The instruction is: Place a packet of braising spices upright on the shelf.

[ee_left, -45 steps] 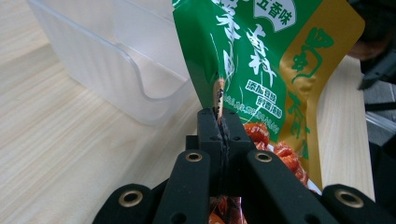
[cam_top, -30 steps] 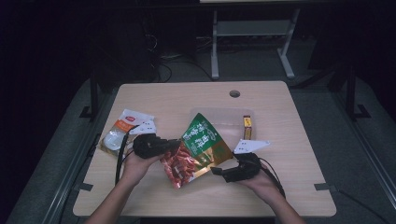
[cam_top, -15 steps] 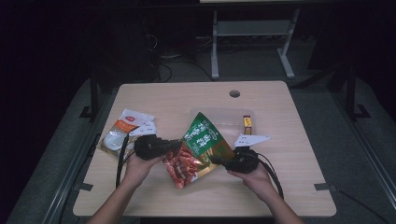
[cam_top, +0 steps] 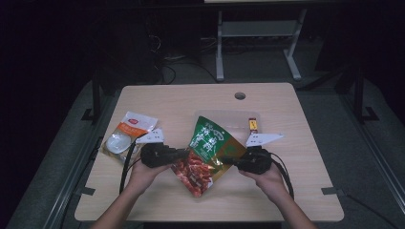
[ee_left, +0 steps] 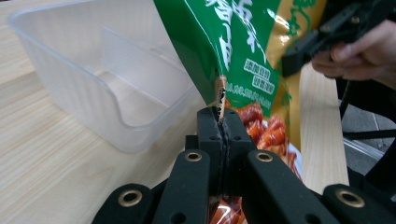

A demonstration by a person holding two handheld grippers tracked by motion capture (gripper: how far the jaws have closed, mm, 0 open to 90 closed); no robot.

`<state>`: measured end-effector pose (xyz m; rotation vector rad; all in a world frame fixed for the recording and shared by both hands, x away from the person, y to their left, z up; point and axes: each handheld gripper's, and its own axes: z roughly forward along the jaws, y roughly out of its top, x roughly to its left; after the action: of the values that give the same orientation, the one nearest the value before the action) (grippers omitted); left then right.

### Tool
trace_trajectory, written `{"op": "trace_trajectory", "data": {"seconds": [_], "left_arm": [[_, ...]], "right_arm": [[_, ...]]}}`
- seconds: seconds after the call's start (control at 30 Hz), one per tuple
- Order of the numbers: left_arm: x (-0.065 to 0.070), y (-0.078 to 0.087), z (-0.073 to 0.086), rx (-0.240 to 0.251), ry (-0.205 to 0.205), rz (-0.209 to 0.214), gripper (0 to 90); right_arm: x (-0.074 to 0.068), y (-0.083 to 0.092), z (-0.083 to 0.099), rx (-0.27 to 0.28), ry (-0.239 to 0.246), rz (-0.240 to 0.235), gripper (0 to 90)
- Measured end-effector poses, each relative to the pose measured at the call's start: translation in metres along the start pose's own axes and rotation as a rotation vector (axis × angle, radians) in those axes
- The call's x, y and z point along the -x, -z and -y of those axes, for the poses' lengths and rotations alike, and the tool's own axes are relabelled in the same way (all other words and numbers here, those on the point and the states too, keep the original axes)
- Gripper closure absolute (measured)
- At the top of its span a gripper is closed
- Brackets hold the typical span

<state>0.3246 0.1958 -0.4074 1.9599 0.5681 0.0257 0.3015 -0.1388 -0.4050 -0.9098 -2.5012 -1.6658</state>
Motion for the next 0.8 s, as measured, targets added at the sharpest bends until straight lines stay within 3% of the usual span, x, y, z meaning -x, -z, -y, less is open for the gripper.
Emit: {"op": "trace_trajectory", "data": {"seconds": [0.43, 0.63, 0.67, 0.77, 0.8], "left_arm": [[0.009, -0.013, 0.002, -0.069, -0.056, 0.021, 88.5], [0.005, -0.012, 0.003, -0.075, -0.064, 0.03, 78.4], [0.005, -0.013, 0.003, -0.106, -0.09, 0.02, 75.6], [0.004, -0.014, 0.003, -0.126, -0.107, 0.004, 69.5], [0.003, -0.013, 0.003, -0.13, -0.109, -0.006, 63.3]], "right_arm": [[0.002, 0.014, -0.008, 0.032, 0.01, 0.027, 90.0], [-0.003, 0.017, -0.013, 0.031, 0.056, 0.003, 90.0], [-0.004, 0.017, -0.014, 0.02, 0.079, 0.0, 90.0], [-0.006, 0.017, -0.015, 0.006, 0.1, 0.001, 90.0], [-0.009, 0.018, -0.016, -0.003, 0.122, -0.006, 90.0]]}}
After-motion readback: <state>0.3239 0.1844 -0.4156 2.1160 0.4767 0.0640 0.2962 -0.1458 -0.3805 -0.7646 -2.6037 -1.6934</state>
